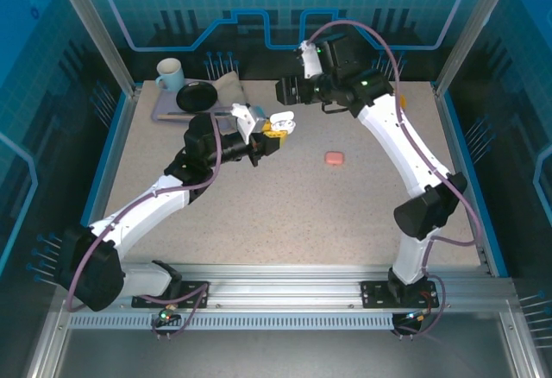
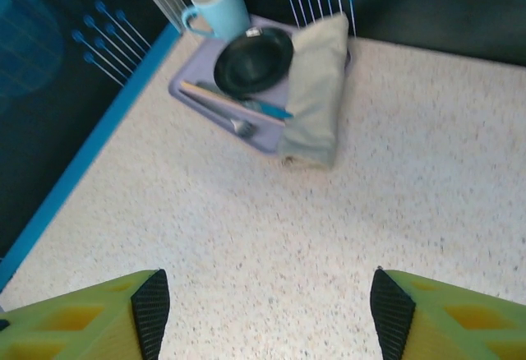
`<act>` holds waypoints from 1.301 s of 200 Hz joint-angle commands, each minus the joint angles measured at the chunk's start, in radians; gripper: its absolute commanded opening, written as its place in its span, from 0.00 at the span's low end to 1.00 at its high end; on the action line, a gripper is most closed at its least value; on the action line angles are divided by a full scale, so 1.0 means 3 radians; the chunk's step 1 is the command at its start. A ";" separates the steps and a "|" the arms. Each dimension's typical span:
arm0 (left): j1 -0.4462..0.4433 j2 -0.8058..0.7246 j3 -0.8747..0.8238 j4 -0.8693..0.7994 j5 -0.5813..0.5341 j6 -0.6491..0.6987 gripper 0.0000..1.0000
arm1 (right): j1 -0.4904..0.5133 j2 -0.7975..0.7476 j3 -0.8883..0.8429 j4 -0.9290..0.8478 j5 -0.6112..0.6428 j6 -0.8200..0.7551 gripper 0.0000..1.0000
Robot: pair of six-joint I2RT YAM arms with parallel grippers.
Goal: Insert the wireless bluetooth earbuds into the charging case
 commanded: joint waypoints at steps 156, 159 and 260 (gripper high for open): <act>0.0063 0.0584 0.0292 0.0123 -0.0221 -0.0246 0.00 | 0.0068 -0.1168 -0.1771 0.0407 0.0372 0.0537 0.66; 0.0067 0.0600 0.0294 0.0118 -0.0222 -0.0270 0.00 | 0.0036 -0.1179 -0.1806 0.0414 0.0391 0.0574 0.66; 0.0064 0.2028 0.1308 -0.1425 0.0090 -0.1969 0.00 | -0.0373 -0.1834 -0.3384 0.0808 0.1005 0.1438 0.68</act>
